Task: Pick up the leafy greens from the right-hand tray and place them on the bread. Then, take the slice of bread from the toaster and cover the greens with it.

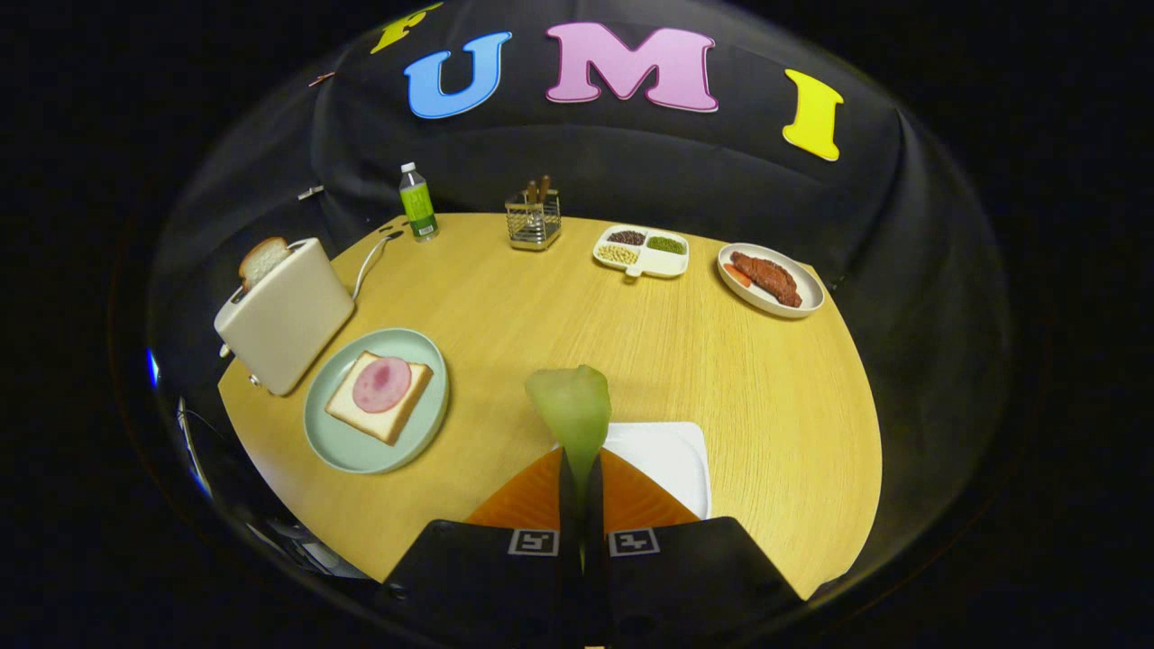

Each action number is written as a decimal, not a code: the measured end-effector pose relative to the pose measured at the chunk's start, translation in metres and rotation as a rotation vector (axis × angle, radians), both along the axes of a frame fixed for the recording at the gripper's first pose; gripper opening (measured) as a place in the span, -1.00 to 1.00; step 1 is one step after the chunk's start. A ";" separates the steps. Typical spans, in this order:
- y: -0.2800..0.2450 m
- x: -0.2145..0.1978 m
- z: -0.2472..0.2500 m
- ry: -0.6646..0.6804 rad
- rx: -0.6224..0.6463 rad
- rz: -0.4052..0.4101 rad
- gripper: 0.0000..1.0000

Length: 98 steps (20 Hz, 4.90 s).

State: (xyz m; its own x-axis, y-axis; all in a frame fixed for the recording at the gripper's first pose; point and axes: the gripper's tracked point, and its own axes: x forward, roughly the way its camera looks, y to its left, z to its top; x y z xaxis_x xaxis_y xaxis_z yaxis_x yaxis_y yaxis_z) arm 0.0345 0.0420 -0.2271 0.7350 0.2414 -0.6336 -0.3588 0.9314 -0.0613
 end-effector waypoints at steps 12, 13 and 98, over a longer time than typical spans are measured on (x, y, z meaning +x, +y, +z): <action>0.137 -0.013 0.060 -0.066 0.044 0.156 -0.89; 0.149 -0.014 0.058 -0.062 0.042 0.173 -0.89; 0.466 -0.009 0.043 -0.012 0.191 0.351 -0.67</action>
State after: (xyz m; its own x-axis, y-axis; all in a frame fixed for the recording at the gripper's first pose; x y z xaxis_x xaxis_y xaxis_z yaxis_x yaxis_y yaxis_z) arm 0.0257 0.5084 -0.1838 0.5939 0.5918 -0.5450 -0.6575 0.7474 0.0952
